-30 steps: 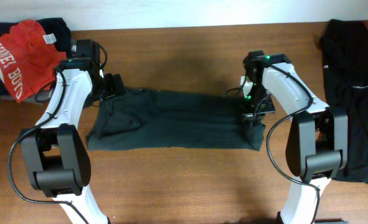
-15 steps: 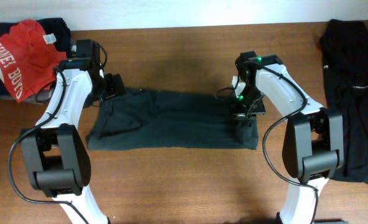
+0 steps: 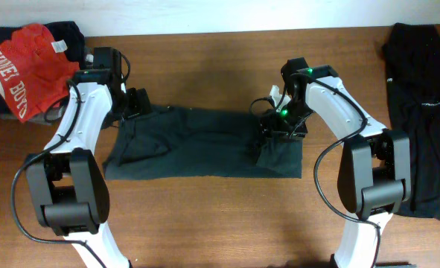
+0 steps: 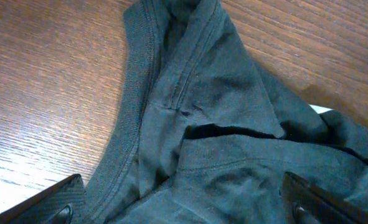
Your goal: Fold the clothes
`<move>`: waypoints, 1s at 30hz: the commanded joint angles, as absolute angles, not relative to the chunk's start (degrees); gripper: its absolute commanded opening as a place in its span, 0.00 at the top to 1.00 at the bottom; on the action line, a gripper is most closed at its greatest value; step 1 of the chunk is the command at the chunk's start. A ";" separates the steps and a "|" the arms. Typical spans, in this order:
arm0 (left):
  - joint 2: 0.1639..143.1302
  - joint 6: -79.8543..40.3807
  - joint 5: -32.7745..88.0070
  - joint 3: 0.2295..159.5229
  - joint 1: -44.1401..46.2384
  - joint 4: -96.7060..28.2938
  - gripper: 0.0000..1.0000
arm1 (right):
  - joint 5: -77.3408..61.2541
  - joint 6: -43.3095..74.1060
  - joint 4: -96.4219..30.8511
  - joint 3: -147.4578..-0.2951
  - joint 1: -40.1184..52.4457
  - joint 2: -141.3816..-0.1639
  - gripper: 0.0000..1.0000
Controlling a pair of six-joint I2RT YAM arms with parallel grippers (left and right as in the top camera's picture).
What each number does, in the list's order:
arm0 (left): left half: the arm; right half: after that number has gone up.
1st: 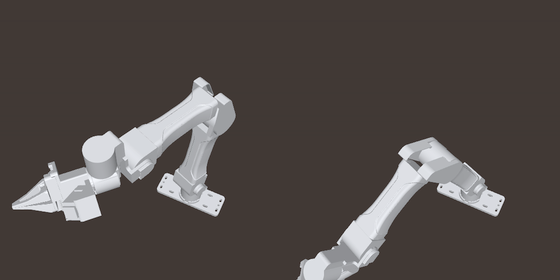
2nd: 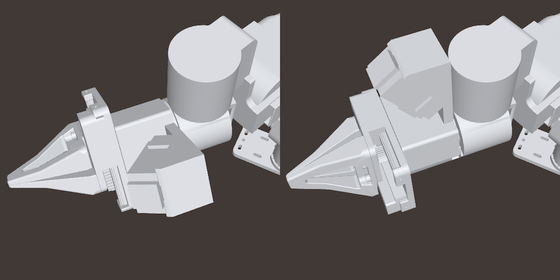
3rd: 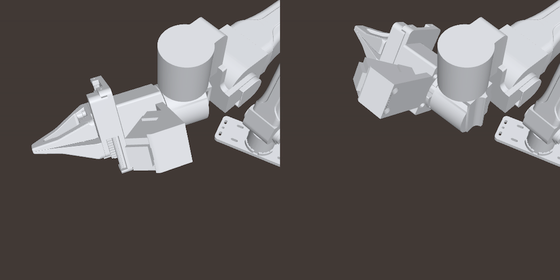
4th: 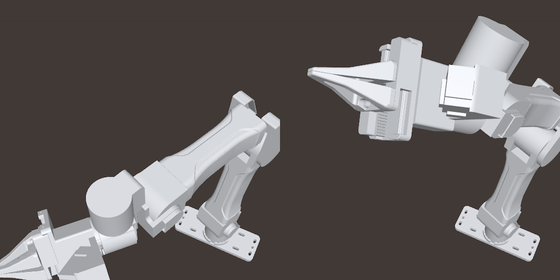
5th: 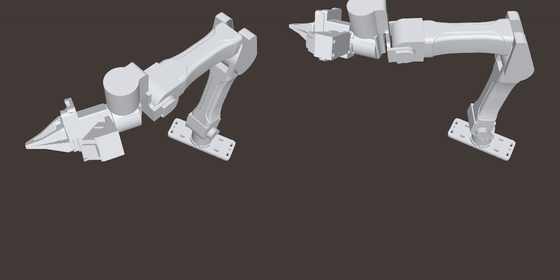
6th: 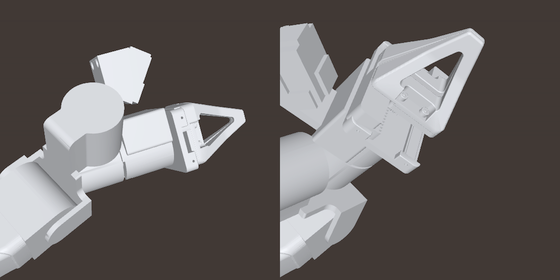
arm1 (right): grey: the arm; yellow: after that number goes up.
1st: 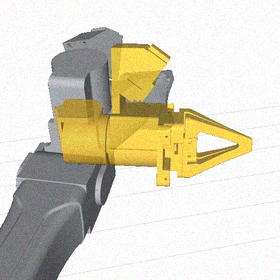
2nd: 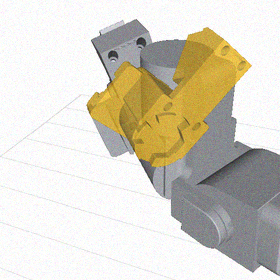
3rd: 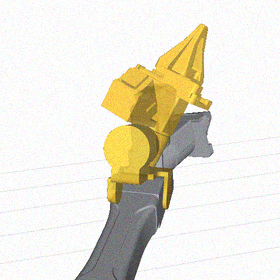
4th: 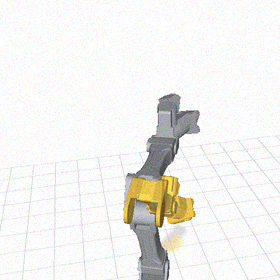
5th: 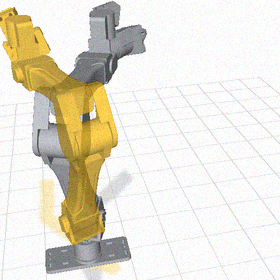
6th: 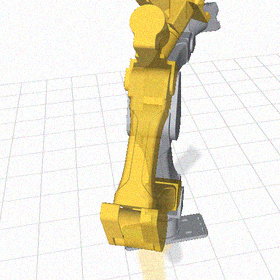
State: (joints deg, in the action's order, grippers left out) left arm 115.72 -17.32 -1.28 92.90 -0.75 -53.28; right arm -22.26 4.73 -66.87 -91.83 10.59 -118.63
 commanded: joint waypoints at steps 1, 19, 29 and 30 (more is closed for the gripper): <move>115.07 -17.26 -0.62 93.65 -0.51 -53.19 0.01 | -23.59 5.02 -67.13 -92.84 10.96 -118.32 0.35; 115.07 -17.26 -0.60 93.65 -0.51 -53.17 0.01 | -23.73 1.67 -68.73 -93.34 11.57 -118.50 0.96; 115.07 -17.26 -0.60 93.65 -0.51 -53.15 0.01 | -30.15 3.49 -54.76 -79.05 12.43 -118.52 0.93; 115.07 -17.26 -0.60 93.65 -0.51 -53.15 0.01 | -30.74 3.49 -54.50 -78.65 12.43 -118.52 0.93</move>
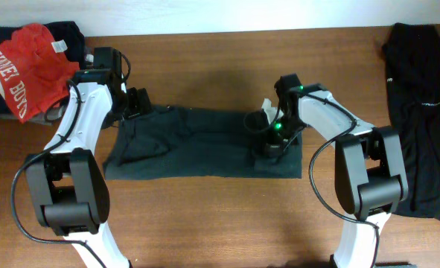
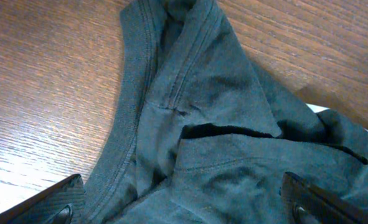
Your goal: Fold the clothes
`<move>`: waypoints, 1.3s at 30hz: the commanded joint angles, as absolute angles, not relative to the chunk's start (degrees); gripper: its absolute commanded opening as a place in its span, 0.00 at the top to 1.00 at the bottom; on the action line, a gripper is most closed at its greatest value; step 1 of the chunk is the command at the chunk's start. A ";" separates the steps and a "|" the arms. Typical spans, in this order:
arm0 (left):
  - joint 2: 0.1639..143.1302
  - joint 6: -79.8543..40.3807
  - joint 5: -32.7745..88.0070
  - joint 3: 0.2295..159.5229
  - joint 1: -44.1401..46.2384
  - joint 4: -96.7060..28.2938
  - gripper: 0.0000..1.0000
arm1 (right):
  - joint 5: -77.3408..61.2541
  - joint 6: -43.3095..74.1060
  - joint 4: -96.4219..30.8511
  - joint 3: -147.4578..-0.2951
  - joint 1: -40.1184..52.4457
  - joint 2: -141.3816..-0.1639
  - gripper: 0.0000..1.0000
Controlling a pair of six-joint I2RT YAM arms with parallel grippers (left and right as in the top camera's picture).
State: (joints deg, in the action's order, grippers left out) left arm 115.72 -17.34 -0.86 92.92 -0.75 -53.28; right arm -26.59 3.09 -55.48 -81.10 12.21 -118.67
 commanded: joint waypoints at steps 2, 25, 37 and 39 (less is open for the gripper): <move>115.07 -17.26 -0.60 93.65 -0.51 -53.15 0.01 | -32.91 3.49 -54.30 -78.43 12.43 -118.52 0.93; 115.07 -17.26 -0.60 93.65 -0.51 -53.17 0.01 | -48.03 -2.50 -56.10 -92.79 0.73 -118.67 0.87; 115.07 -17.26 -0.60 93.65 -0.51 -53.19 0.01 | -53.82 -4.27 -54.57 -92.79 -0.45 -130.78 0.87; 115.07 -17.26 -0.60 93.65 -0.51 -53.21 0.01 | -53.82 -4.29 -54.26 -92.79 -0.45 -132.60 0.87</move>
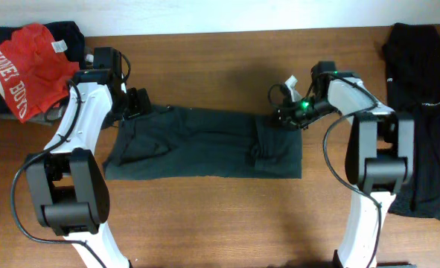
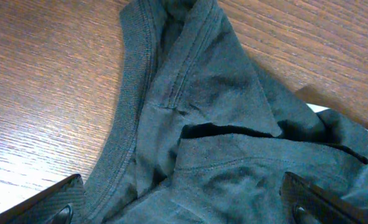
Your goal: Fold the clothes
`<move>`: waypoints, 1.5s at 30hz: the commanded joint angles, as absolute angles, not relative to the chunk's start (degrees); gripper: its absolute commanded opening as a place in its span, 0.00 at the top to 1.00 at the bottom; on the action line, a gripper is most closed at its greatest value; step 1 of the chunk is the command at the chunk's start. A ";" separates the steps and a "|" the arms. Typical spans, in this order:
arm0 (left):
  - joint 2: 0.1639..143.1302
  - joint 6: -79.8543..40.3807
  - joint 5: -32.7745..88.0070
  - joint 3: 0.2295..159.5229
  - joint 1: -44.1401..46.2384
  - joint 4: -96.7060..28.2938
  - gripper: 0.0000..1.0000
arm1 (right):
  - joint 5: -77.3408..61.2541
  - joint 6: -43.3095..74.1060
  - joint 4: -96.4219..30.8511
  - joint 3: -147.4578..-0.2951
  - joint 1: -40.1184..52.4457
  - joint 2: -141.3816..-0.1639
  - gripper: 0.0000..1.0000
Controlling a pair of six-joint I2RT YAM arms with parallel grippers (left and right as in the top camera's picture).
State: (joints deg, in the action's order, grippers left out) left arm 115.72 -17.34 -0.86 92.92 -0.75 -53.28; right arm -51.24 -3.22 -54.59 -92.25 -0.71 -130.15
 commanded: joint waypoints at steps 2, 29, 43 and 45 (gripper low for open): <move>115.07 -17.26 -0.60 93.65 -0.51 -53.21 0.01 | -53.80 -4.29 -53.91 -92.79 -0.45 -133.88 0.87; 115.07 -17.26 -0.60 93.65 -0.51 -53.49 0.01 | -54.37 -14.74 -66.67 -84.44 1.04 -114.59 0.93; 115.07 -17.26 -0.58 93.65 -0.51 -53.87 0.01 | -60.90 -5.23 -40.18 -55.51 -1.26 -114.85 0.87; 115.07 -17.26 -0.14 93.65 -0.51 -53.87 0.01 | -60.86 -5.02 -39.77 -54.83 -1.26 -114.85 0.87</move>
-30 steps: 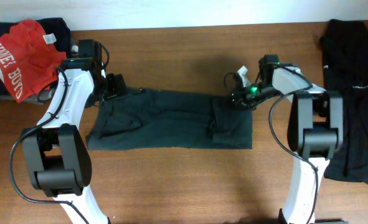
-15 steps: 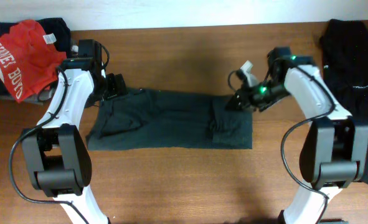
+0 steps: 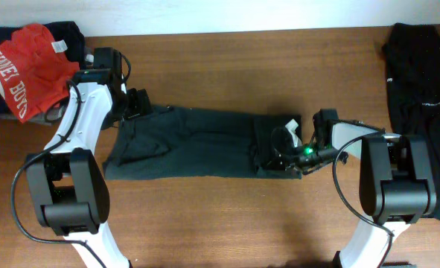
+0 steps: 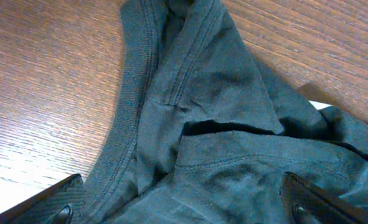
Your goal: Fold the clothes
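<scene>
A dark grey-green garment (image 3: pixel 197 141) lies spread across the middle of the table. My left gripper (image 3: pixel 136 104) sits at its upper left corner. In the left wrist view the left gripper (image 4: pixel 185 214) is open, its fingers (image 4: pixel 58 204) wide apart over the ribbed waistband (image 4: pixel 131 106) and bunched cloth. My right gripper (image 3: pixel 283 154) lies low at the garment's lower right end, where a folded-over flap (image 3: pixel 275 134) shows. Whether its jaws hold cloth cannot be made out from overhead.
A red printed shirt (image 3: pixel 22 67) lies on dark clothes at the far left corner. A black garment (image 3: pixel 421 104) stretches along the right edge of the table. Bare brown wood (image 3: pixel 220 216) runs along the front.
My right gripper has moved from the garment's upper right corner to its lower right end, with the arm now lying low. The left gripper and the cloth under it have not moved.
My right gripper first stood over the garment's bunched right end, then pressed lower on that end. Later it was at the upper right corner with the end lying flatter. Now it is at the lower right edge. The left gripper stayed open at the waistband throughout.
</scene>
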`<move>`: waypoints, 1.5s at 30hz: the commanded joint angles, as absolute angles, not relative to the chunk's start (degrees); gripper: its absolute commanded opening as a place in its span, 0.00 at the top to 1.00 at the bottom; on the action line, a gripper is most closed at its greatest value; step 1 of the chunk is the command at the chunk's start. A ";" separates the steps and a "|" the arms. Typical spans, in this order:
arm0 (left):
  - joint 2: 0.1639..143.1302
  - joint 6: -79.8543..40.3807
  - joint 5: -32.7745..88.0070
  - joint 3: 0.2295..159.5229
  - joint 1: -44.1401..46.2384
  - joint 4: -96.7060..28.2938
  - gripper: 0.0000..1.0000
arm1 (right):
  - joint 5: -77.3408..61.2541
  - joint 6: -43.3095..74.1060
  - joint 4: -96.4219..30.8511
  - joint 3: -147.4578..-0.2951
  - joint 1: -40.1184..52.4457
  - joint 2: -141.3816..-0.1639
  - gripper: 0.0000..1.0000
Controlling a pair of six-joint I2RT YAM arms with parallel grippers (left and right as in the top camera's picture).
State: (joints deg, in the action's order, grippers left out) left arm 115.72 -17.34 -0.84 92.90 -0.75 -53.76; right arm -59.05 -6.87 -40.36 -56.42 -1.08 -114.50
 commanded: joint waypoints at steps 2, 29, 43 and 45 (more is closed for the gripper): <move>115.07 -17.26 0.49 93.65 -0.51 -53.87 0.01 | -60.84 -4.40 -39.70 -54.81 -1.26 -114.85 0.85; 115.07 -17.26 0.67 93.65 -0.51 -53.80 0.01 | -29.26 -6.26 -57.41 -75.42 -11.33 -106.87 0.01; 115.07 -17.26 0.67 93.65 -0.51 -53.80 0.01 | -37.47 -8.16 -48.56 -68.18 -11.22 -112.09 0.01; 115.07 -17.26 0.67 93.65 -0.51 -53.80 0.01 | -38.98 -8.75 -47.27 -67.05 -11.22 -112.16 0.01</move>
